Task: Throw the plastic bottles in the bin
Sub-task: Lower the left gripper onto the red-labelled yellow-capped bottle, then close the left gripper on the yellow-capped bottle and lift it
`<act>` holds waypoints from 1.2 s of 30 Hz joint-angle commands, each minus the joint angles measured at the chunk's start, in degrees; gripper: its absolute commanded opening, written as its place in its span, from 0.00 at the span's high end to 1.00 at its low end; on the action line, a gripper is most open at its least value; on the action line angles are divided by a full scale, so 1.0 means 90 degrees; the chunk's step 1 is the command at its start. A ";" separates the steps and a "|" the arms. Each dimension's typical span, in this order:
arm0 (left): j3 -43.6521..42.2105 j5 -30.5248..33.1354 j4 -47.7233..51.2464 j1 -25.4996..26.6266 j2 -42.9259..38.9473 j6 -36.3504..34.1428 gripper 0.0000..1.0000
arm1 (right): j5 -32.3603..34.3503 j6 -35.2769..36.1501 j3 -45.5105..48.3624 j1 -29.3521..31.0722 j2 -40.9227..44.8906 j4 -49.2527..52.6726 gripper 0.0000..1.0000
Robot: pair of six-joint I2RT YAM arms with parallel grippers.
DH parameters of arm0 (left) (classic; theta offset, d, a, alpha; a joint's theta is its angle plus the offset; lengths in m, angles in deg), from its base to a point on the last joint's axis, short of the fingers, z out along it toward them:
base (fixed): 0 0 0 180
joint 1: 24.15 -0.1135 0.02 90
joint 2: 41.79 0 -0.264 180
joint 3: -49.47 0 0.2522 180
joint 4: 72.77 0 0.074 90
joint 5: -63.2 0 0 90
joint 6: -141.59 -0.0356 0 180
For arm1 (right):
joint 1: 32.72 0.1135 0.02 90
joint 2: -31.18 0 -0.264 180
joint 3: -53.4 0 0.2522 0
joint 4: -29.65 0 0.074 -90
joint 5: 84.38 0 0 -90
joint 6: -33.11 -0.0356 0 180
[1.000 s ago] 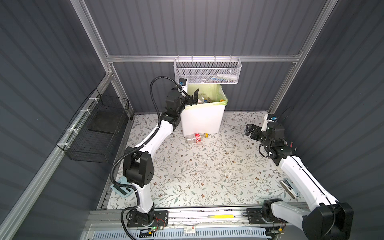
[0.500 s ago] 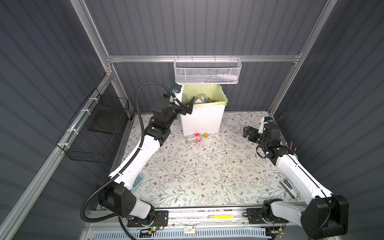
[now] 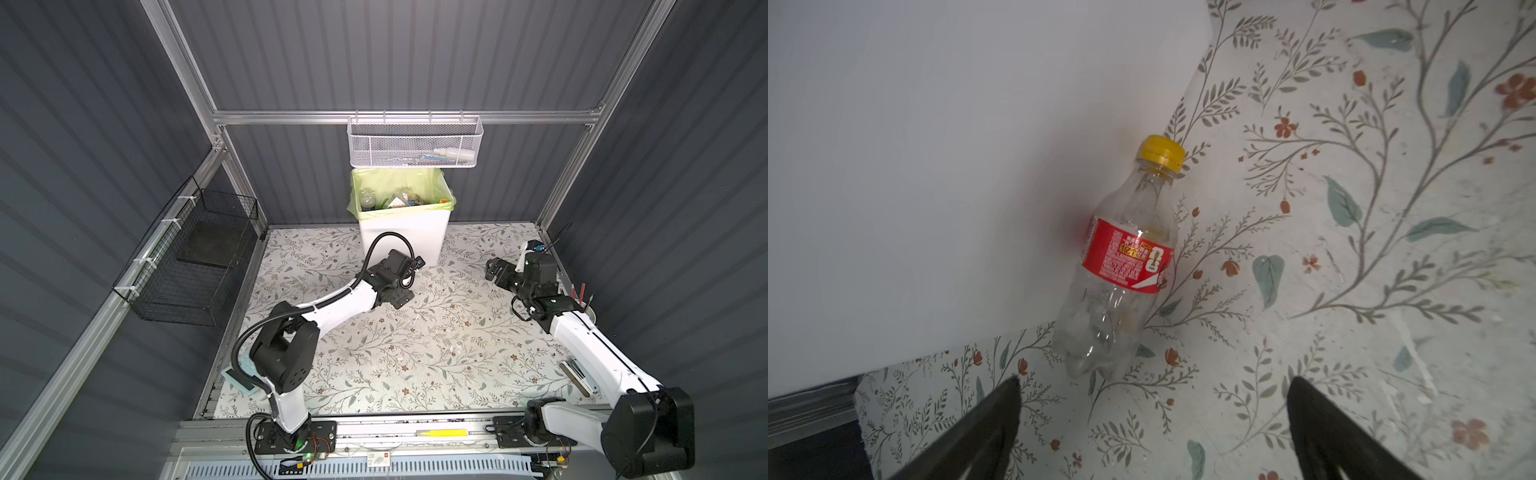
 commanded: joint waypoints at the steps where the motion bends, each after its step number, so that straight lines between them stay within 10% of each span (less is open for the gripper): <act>1: 0.0593 0.0523 0.0553 -0.0014 0.0501 -0.0356 0.00 | -0.0025 -0.0067 0.0079 -0.0058 0.0022 -0.0028 0.01; 21: 0.2270 0.1647 0.1184 -0.0021 0.2616 -0.1131 0.10 | -0.0131 -0.0027 0.0096 -0.0164 -0.0032 0.0062 0.01; 36: 0.2481 0.0114 0.2307 -0.0021 0.2773 -0.0837 0.24 | -0.0266 -0.0037 0.0105 -0.0224 -0.0079 0.0070 0.01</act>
